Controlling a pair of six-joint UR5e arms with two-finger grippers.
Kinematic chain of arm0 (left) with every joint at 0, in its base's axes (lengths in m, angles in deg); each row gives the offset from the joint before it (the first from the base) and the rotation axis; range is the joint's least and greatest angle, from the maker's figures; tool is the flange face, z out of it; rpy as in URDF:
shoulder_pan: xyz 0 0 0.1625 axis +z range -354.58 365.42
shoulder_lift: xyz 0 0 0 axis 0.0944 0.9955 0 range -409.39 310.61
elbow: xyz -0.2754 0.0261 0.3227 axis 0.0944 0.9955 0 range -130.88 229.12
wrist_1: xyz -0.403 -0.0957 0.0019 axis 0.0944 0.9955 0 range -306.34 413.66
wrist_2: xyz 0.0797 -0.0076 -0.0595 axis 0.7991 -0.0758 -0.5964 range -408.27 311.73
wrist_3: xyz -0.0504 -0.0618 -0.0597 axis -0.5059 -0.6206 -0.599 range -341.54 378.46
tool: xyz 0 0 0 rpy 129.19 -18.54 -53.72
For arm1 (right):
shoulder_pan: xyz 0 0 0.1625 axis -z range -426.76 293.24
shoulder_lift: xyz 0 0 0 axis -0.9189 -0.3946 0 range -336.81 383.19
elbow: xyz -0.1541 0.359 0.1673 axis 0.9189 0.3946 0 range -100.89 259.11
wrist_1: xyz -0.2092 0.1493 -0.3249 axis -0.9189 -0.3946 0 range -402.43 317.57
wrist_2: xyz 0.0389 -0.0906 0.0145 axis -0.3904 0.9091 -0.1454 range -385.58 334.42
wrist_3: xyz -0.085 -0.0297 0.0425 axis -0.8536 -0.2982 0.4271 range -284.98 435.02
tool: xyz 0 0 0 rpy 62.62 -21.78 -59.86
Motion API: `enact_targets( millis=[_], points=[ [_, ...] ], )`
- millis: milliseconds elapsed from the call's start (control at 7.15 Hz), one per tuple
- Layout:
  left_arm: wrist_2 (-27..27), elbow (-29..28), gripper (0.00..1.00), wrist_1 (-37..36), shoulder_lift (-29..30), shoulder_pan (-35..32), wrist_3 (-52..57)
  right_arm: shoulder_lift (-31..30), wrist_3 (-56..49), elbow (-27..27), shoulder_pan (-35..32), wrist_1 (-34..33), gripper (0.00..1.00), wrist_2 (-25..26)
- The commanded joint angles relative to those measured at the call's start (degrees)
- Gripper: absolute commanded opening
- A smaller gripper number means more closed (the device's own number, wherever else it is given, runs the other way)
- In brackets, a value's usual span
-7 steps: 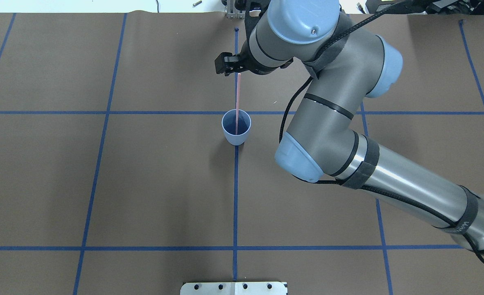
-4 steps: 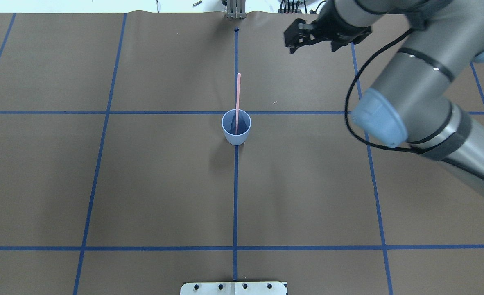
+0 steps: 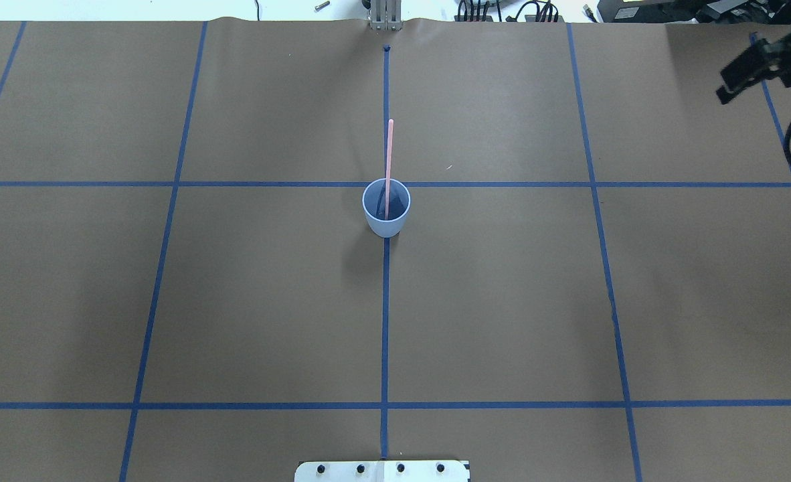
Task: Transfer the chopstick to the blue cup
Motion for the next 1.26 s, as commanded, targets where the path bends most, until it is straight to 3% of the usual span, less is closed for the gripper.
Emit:
enact_targets(
  millis=[0,140,280,419,559,1118],
  points=[
    [0.09,-1.17,0.98,0.64,-5.62,-3.71,10.36,-8.27,-14.48,1.59,-8.31,-3.7,1.0,-0.38],
    [0.09,-1.09,0.98,3.6,-9.48,-4.51,10.77,-12.05,-13.02,3.43,-9.47,-3.6,1.0,-1.94],
    [0.09,-2.65,0.98,12.6,-13.96,-4.52,10.77,-11.22,-12.92,8.93,-9.39,-2.04,1.0,-1.87],
    [0.09,-6.24,0.98,21.91,-17.14,-4.52,10.42,-11.47,-13.35,9.86,-9.48,2.16,1.0,-2.48],
    [0.35,-10.62,0.98,25.13,-17.17,-4.52,10.25,-13.12,-13.36,9.52,-9.56,3.5,1.0,-2.31],
    [0.61,-13.13,0.98,24.9,-17.26,-4.87,9.55,-17.17,-13.26,9.77,-13.69,4.04,1.0,-2.05]
  ],
)
